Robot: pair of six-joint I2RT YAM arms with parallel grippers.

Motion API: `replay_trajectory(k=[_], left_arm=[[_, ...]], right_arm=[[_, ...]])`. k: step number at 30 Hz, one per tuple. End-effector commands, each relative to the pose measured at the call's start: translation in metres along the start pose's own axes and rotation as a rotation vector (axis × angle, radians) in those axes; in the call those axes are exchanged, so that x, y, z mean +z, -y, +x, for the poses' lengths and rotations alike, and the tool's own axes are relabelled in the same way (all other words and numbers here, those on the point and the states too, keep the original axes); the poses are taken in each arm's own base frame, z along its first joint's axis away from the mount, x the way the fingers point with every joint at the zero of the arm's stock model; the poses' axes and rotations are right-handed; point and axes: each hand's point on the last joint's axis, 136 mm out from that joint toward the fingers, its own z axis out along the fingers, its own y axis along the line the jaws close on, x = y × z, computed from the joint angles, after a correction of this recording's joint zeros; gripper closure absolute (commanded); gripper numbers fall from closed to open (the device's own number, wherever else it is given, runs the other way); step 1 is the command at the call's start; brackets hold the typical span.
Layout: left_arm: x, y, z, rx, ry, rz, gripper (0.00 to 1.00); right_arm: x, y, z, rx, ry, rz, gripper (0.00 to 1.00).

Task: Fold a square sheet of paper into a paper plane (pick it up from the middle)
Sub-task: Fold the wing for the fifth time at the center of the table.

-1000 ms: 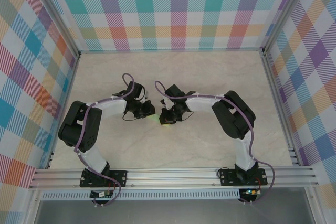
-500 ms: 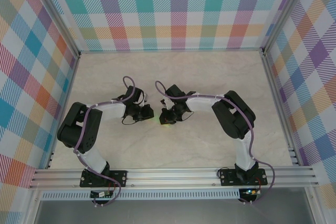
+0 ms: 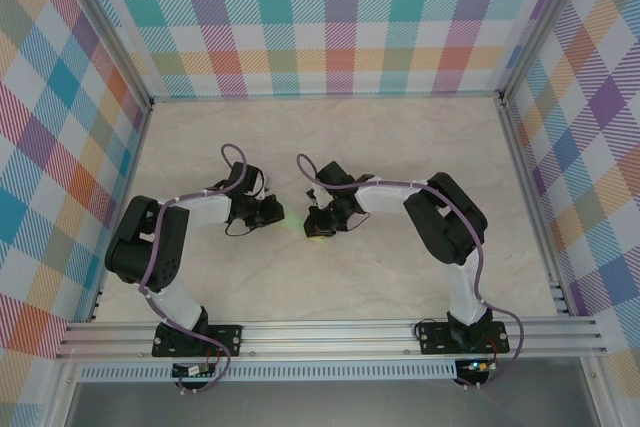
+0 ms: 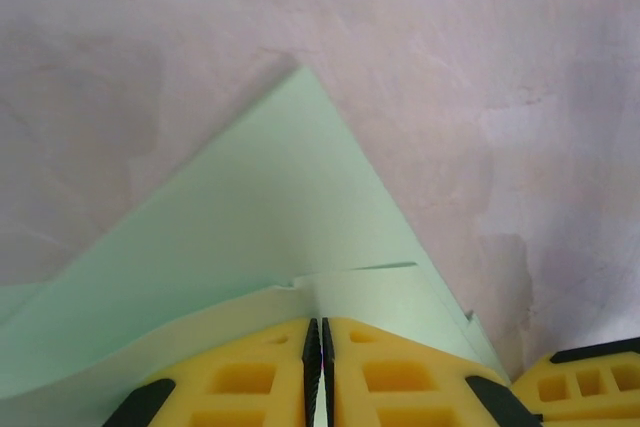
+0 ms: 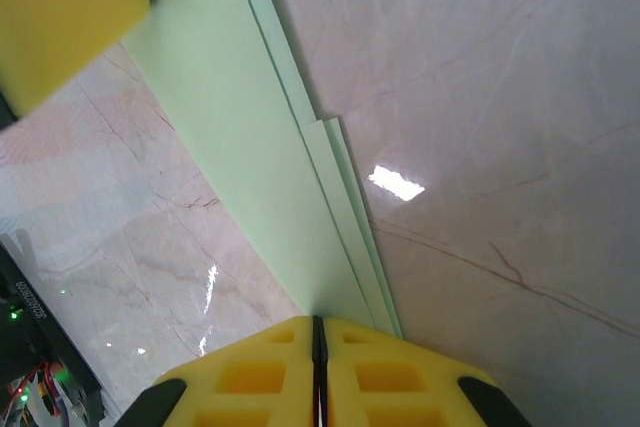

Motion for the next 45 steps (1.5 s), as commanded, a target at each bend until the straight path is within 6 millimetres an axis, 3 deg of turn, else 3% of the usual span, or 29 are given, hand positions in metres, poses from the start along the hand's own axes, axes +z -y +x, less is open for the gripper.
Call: replay_trajectory(k=[1, 8, 15, 24, 29, 32, 36, 40, 45], left_arm=[[-0.008, -0.042, -0.015, -0.093, 0.078, -0.123, 0.86], [-0.012, -0.070, -0.025, -0.219, 0.109, -0.157, 0.87], [-0.021, -0.078, -0.041, -0.241, 0.139, -0.170, 0.87], [-0.062, -0.034, -0.058, -0.149, 0.211, -0.061, 0.85], [-0.065, 0.007, -0.033, -0.092, 0.185, 0.007, 0.85], [-0.064, 0.008, -0.022, -0.116, 0.223, -0.015, 0.85], [-0.079, 0.002, -0.022, -0.134, 0.323, -0.041, 0.83], [-0.066, 0.036, -0.005, -0.093, 0.247, 0.096, 0.83], [-0.041, 0.049, 0.015, -0.101, 0.164, 0.138, 0.86]], right_arm=[[0.014, 0.054, 0.031, 0.099, -0.087, 0.168, 0.90], [0.014, 0.050, 0.028, 0.095, -0.081, 0.150, 0.90], [0.014, 0.050, 0.029, 0.097, -0.085, 0.148, 0.90], [0.014, 0.050, 0.030, 0.100, -0.091, 0.149, 0.90], [0.014, 0.052, 0.031, 0.103, -0.093, 0.154, 0.90], [0.015, 0.052, 0.031, 0.108, -0.092, 0.152, 0.90], [0.015, 0.053, 0.032, 0.112, -0.096, 0.158, 0.90], [0.016, 0.053, 0.032, 0.113, -0.098, 0.159, 0.90], [0.016, 0.053, 0.032, 0.116, -0.098, 0.154, 0.90]])
